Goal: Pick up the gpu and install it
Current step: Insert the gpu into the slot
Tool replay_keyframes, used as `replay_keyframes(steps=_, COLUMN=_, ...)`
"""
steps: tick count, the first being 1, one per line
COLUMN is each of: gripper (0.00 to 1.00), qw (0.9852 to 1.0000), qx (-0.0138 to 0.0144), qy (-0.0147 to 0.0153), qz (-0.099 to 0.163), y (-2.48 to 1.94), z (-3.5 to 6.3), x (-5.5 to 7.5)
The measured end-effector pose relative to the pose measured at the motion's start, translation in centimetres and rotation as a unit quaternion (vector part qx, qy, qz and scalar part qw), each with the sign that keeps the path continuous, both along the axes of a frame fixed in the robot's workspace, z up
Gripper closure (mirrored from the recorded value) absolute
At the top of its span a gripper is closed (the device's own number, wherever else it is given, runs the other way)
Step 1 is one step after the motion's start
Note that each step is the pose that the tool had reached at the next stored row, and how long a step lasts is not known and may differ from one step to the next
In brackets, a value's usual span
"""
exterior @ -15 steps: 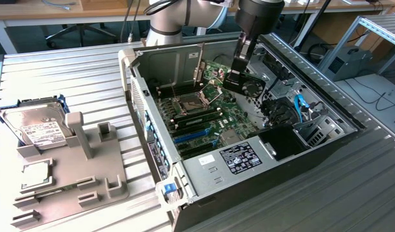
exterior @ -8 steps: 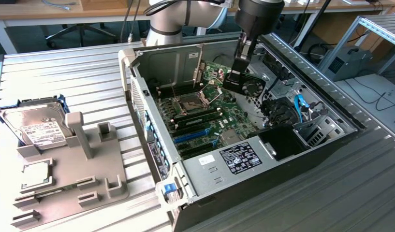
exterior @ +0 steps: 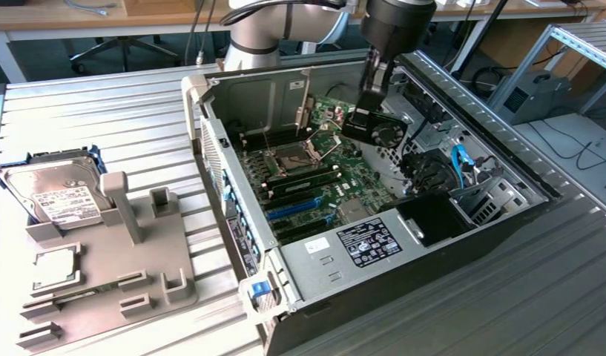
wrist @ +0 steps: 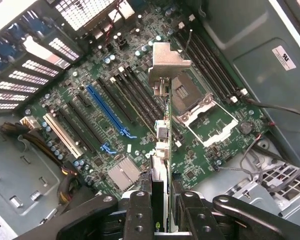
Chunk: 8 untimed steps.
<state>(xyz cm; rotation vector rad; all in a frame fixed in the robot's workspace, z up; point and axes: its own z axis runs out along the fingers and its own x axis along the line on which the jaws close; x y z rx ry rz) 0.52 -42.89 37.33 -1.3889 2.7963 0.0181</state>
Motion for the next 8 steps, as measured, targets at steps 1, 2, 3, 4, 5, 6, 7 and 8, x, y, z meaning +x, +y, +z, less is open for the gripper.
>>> replay_keyframes(steps=1, gripper=0.74, qw=1.0, qx=0.0, qy=0.0, qz=0.003, y=0.0, z=0.0, x=0.0)
replay_keyframes(steps=2, gripper=0.74, qw=1.0, qx=0.0, qy=0.0, qz=0.005, y=0.0, z=-0.01, x=0.0)
replay_keyframes(steps=3, gripper=0.74, qw=1.0, qx=0.0, qy=0.0, qz=0.008, y=0.0, z=-0.01, x=0.0)
replay_keyframes(steps=4, gripper=0.74, qw=0.9999, qx=0.0, qy=0.0, qz=0.01, y=0.0, z=-0.01, x=0.0)
replay_keyframes(steps=5, gripper=0.74, qw=0.9999, qx=0.0, qy=0.0, qz=0.013, y=0.0, z=-0.02, x=0.0)
replay_keyframes(steps=6, gripper=0.74, qw=0.9999, qx=0.0, qy=0.0, qz=0.015, y=0.0, z=-0.02, x=0.0)
replay_keyframes(steps=7, gripper=0.74, qw=0.9998, qx=0.0, qy=0.0, qz=0.018, y=0.0, z=-0.02, x=0.0)
replay_keyframes(steps=8, gripper=0.74, qw=0.9998, qx=0.0, qy=0.0, qz=0.021, y=0.0, z=-0.03, x=0.0)
